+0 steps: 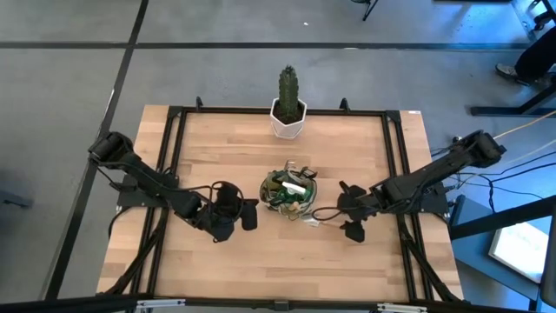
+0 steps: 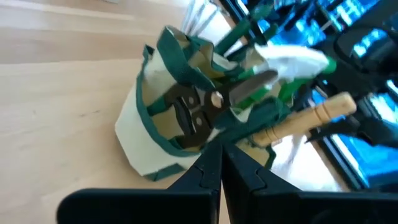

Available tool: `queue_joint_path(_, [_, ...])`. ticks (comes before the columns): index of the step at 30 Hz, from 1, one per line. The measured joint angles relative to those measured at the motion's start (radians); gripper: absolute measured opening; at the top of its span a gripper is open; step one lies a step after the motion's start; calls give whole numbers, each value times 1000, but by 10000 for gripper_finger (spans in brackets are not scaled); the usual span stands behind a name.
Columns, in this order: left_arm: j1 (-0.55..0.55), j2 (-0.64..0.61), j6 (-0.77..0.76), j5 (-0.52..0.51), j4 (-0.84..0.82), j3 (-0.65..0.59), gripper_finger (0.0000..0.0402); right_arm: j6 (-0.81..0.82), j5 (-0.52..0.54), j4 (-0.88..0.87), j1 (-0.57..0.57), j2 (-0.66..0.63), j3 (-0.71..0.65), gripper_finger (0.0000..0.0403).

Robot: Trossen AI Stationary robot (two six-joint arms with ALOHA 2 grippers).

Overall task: Pick & Place Garden tools in Gardening bag
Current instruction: Put the trowel into the gardening bag

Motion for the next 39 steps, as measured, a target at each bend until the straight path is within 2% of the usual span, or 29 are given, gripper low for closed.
queue_joint_path(4, [0, 0, 40, 51, -1, 0, 2, 6, 34, 22, -4, 48, 5, 287])
queue_joint_path(15, [0, 0, 174, 147, 2, 0, 3, 27, 57, 56, -12, 192, 59, 268])
queue_joint_path(27, [-8, -1, 207, 143, 32, 0, 1, 29, 55, 52, -11, 348, 101, 264])
queue_joint_path(34, [-19, -1, 203, 146, 39, 0, 3, 35, 61, 50, -11, 373, 105, 232])
queue_joint_path(39, [-26, -1, 202, 143, 39, 0, 1, 100, 64, 45, -12, 373, 104, 182])
